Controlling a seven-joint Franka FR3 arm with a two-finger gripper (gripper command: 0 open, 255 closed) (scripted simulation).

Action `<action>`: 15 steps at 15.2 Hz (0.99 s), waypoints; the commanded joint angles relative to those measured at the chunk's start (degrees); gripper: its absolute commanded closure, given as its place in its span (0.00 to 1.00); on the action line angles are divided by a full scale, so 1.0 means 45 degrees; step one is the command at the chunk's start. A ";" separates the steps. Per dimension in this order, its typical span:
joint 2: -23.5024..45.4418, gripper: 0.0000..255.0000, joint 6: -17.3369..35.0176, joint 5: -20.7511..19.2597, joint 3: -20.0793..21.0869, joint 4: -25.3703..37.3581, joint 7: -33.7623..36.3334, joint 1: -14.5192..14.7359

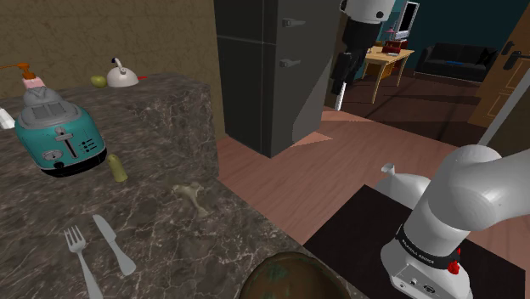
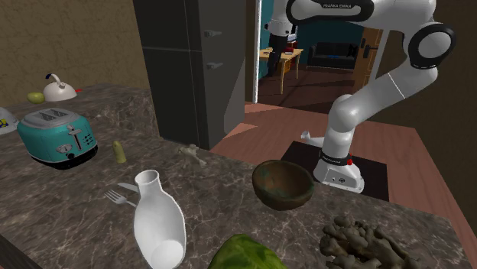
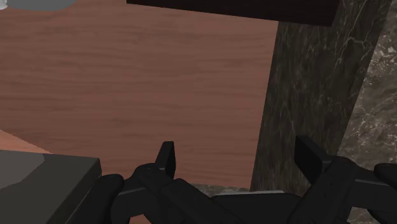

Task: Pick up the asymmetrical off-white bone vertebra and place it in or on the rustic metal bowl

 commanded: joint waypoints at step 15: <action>0.4908 0.00 0.2166 0.1005 0.2913 0.1702 0.2396 0.0998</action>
